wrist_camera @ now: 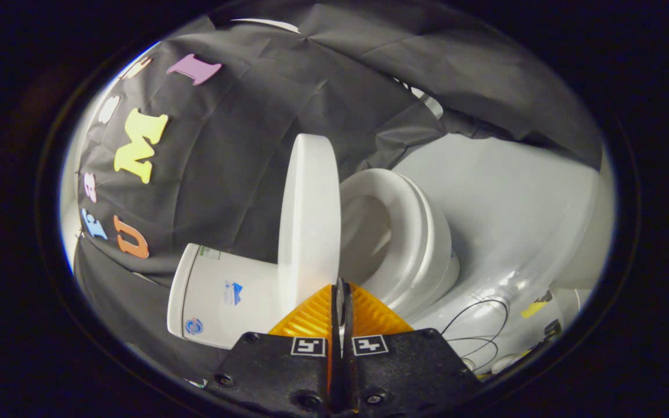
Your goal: Open the toilet lid.
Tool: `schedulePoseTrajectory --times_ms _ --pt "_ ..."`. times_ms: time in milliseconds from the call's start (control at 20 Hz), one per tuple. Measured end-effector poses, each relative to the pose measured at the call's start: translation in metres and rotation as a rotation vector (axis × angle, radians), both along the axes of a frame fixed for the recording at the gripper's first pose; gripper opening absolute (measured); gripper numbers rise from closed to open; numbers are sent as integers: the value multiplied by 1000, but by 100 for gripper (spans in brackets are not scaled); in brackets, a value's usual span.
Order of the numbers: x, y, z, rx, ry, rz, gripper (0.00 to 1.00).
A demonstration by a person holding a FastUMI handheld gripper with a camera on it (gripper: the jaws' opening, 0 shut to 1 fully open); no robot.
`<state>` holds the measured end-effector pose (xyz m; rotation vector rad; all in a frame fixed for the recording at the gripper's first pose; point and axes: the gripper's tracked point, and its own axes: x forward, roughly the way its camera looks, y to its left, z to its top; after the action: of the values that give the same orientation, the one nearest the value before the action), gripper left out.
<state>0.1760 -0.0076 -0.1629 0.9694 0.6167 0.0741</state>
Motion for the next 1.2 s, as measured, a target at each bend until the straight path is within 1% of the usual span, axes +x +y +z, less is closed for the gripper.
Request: schedulePoseTrajectory --times_ms 500,650,850,1200 --pt "-3 26 46 -112 -63 9 4" --pt "-4 35 57 -156 -75 -6 4" --pt "-5 49 69 -217 -90 -5 4" --pt "-6 69 89 -272 -119 11 4"
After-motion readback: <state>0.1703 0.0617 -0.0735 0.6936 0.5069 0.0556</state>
